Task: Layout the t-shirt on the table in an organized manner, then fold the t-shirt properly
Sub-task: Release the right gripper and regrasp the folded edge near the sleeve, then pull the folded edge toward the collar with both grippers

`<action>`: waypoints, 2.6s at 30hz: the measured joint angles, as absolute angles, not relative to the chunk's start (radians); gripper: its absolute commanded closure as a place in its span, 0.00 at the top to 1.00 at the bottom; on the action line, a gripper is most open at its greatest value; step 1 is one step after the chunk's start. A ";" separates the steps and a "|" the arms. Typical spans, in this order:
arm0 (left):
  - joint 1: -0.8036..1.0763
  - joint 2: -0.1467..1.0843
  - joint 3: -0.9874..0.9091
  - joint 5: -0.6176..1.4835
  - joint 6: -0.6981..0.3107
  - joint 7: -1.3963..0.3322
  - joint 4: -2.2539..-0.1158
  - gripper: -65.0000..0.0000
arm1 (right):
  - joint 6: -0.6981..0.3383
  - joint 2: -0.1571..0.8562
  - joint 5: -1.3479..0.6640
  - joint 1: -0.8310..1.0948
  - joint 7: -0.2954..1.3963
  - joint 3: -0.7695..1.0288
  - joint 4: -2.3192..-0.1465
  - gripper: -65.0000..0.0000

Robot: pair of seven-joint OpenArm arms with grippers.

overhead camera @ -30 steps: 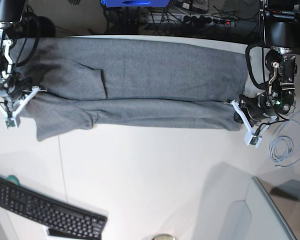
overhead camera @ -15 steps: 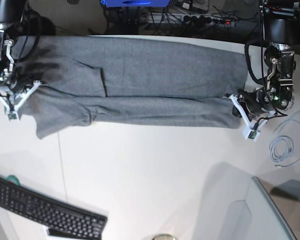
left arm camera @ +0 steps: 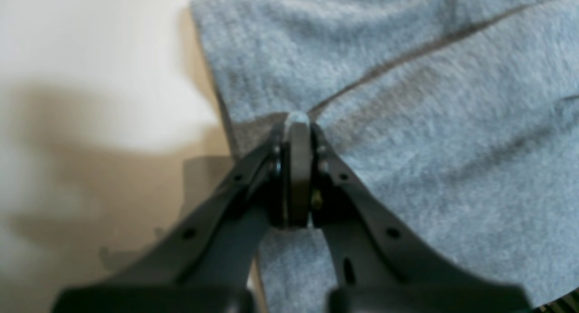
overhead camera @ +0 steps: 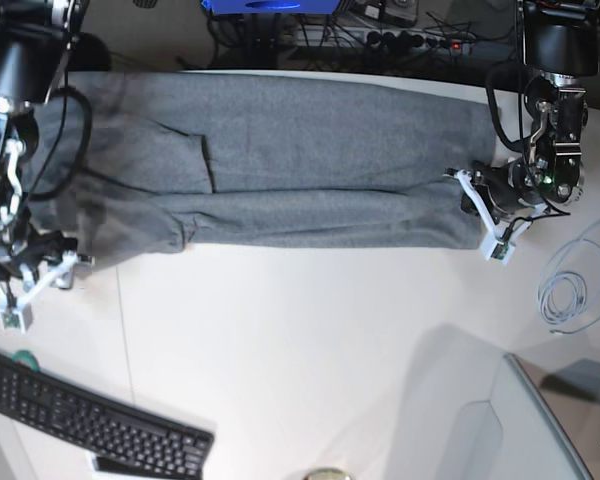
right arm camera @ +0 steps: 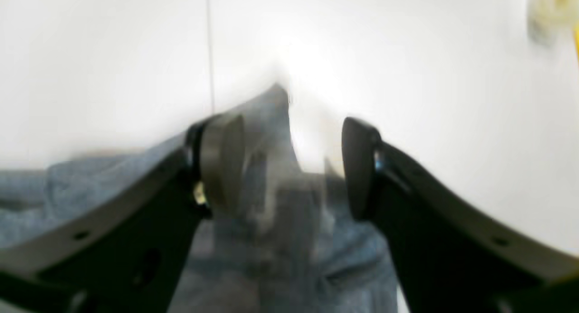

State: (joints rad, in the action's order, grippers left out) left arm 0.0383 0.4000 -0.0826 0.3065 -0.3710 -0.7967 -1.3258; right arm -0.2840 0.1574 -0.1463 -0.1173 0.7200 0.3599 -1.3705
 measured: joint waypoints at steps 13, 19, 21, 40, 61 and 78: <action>0.039 0.400 -0.088 0.307 -0.371 -0.794 -1.325 0.00 | -0.278 0.214 -0.146 -0.395 0.545 0.360 -0.729 0.52; 0.039 0.402 -0.090 0.307 -0.371 -0.794 -1.320 0.00 | -0.277 0.215 -0.134 -0.388 0.550 0.360 -0.706 0.50; 0.038 0.402 -0.090 0.307 -0.371 -0.794 -1.320 0.00 | -0.277 0.212 -0.139 -0.390 0.549 0.360 -0.707 0.35; 0.033 0.401 -0.092 0.306 -0.368 -0.795 -1.319 0.00 | -0.281 0.049 -0.145 -0.030 1.020 0.361 -1.590 0.01; 0.033 0.404 -0.085 0.307 -0.368 -0.797 -1.324 0.00 | -0.285 -0.069 -0.149 0.366 1.058 0.362 -1.887 0.01; 0.034 0.405 -0.084 0.307 -0.368 -0.798 -1.325 0.00 | -0.284 -0.080 -0.141 0.378 1.154 0.363 -1.885 0.14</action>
